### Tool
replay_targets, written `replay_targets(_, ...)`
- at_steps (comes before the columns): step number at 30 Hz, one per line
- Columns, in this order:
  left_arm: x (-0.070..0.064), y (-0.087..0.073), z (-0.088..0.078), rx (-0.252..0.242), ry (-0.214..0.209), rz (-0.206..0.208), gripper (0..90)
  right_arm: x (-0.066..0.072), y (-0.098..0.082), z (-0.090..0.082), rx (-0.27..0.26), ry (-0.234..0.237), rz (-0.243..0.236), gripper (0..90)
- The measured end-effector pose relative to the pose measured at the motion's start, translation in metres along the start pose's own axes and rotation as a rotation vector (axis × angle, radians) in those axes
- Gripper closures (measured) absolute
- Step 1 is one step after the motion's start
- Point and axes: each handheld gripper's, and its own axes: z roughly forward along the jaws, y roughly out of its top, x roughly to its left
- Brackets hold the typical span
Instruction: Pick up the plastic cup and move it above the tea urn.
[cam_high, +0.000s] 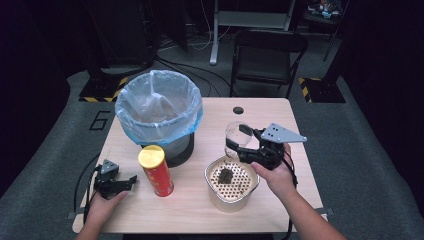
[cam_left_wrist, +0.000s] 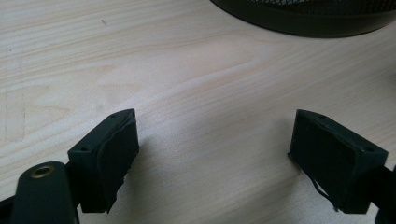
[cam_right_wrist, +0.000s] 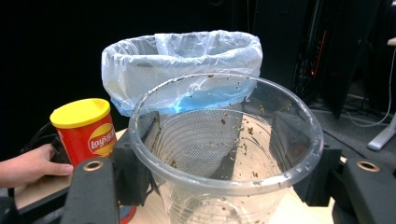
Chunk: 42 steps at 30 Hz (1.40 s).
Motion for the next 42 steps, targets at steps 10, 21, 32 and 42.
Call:
replay_targets(10,0.0,0.001,-0.001,0.015,-0.01,0.012,13.5,0.005,0.035,-0.002,-0.007,0.035,0.029,33.7)
replay_targets(21,0.001,0.001,-0.001,0.015,-0.003,0.02,13.2,0.014,0.107,0.025,-0.052,0.021,-0.029,33.5)
replay_targets(32,0.0,0.001,0.0,0.009,-0.002,0.011,13.3,0.02,0.147,0.087,-0.063,0.021,-0.066,32.1)
replay_targets(42,0.0,0.001,-0.001,0.018,-0.007,0.015,13.3,0.023,0.151,0.15,-0.004,0.025,-0.064,32.3)
